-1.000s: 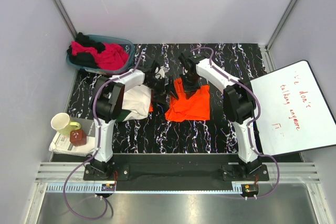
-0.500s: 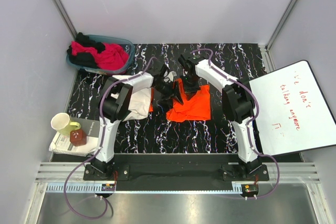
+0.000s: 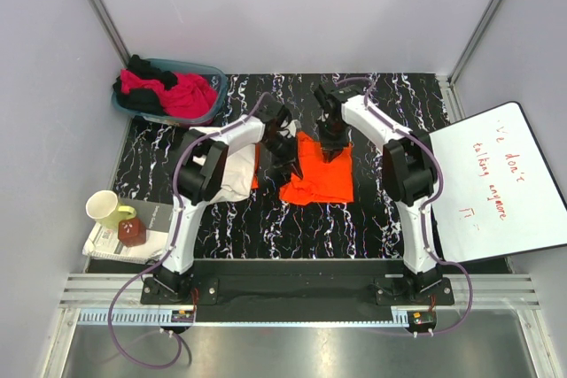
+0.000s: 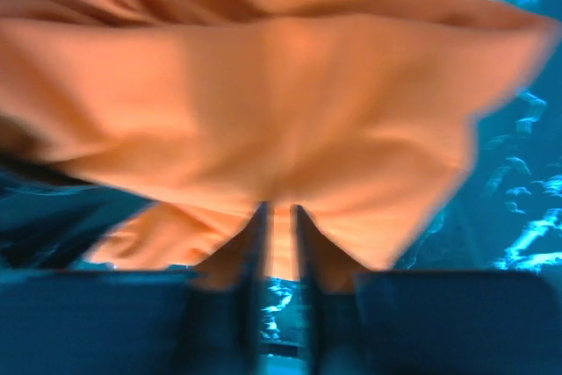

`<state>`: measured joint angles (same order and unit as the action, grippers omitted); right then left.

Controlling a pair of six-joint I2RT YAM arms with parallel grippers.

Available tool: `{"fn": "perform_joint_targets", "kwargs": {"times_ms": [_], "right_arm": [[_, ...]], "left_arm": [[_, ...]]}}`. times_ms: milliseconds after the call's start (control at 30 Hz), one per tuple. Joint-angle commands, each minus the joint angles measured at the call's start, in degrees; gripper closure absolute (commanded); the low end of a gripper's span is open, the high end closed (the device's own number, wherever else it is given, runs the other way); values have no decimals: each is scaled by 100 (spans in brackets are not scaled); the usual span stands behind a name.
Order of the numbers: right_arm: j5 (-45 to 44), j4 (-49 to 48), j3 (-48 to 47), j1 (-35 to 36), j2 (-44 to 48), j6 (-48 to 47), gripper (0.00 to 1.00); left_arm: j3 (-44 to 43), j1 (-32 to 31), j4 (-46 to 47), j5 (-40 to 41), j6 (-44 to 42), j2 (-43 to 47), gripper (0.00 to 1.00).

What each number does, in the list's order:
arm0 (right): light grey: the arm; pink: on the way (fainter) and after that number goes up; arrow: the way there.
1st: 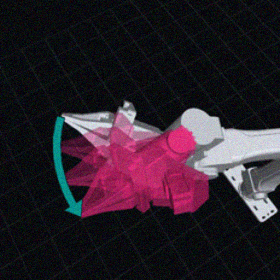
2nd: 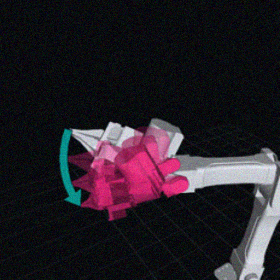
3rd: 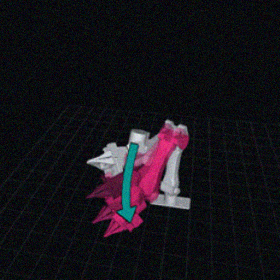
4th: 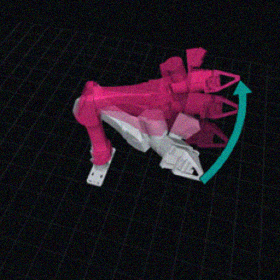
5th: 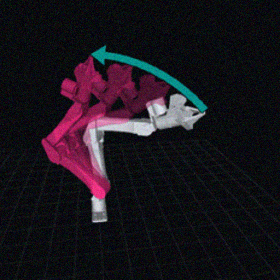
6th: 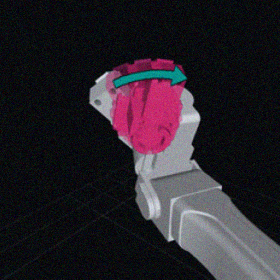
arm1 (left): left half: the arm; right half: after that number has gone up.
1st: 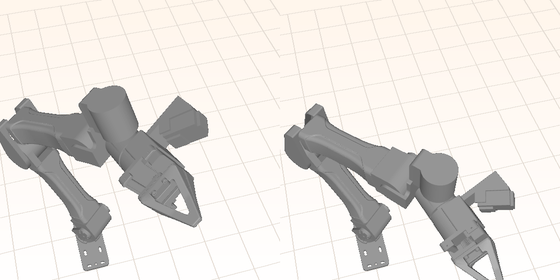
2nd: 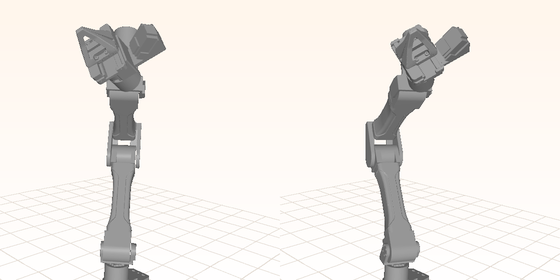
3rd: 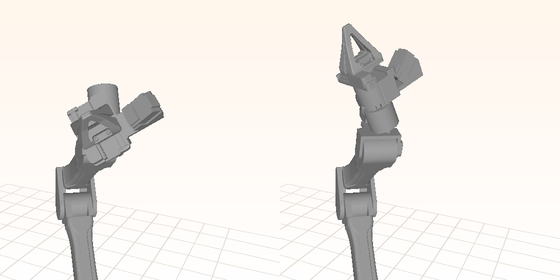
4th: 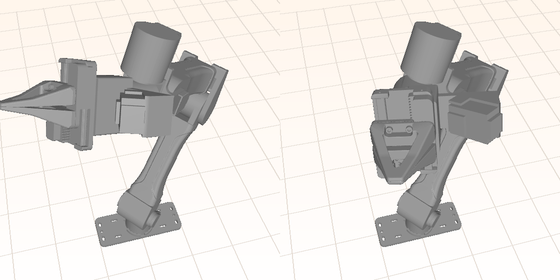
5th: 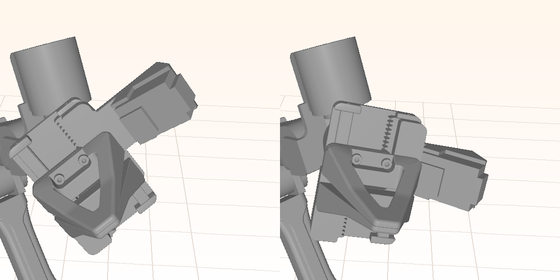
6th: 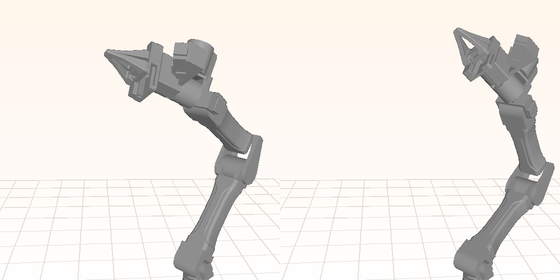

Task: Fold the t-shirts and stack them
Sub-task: Put the neatly folded tshirt into the corner of the board with the left arm

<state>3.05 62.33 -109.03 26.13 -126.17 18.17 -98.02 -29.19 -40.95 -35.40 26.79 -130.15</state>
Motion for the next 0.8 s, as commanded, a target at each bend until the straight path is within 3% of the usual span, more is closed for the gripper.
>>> {"fn": "perform_joint_targets", "kwargs": {"times_ms": [0, 33, 67, 267, 767], "right_arm": [[-418, -98, -101, -82, 585, -138, 59], [-480, -98, -92, -90, 611, -156, 38], [-542, -98, -92, -99, 628, -182, 31], [-657, -107, -74, -169, 638, -253, 6], [-472, -107, 154, -170, 514, -525, 0]], "left_arm": [[-1025, 238, -1396, 972, -647, 165, 100], [-1192, 264, -1564, 999, -692, 191, 100], [-1202, 299, -1791, 1017, -718, 287, 100], [-992, 440, -2259, 1465, -991, 876, 100], [-947, 1213, -2646, 2001, -1096, 2001, 100]]}}
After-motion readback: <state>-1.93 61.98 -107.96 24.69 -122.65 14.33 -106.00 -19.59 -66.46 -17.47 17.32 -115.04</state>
